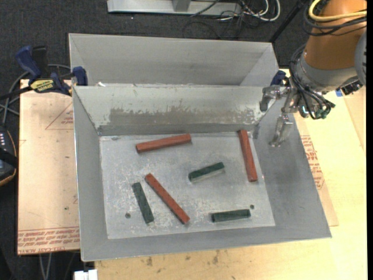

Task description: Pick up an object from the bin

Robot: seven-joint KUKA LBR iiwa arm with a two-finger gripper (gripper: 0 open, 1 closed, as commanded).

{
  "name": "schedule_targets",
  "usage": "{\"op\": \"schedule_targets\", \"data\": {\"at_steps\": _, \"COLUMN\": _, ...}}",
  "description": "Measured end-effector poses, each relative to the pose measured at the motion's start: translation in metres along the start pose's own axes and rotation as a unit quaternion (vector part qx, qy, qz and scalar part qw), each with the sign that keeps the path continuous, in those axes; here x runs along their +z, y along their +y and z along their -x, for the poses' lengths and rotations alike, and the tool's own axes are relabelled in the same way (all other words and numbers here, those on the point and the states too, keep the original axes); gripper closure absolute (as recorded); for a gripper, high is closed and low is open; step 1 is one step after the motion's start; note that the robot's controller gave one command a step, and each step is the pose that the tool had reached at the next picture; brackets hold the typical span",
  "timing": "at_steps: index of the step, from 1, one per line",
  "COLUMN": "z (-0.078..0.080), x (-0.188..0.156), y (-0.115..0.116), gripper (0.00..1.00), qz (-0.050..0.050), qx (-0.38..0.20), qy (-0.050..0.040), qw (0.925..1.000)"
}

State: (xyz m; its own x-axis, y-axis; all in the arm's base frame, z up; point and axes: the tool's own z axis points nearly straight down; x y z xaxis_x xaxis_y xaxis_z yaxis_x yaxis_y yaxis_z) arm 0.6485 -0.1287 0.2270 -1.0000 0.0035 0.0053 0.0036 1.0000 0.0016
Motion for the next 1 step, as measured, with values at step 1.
{"op": "schedule_targets", "data": {"at_steps": 1, "z": -0.0033, "x": 0.0976, "y": 0.0464, "gripper": 0.0, "qz": 0.001, "qx": -0.065, "qy": -0.0003, "qw": 0.9979}}
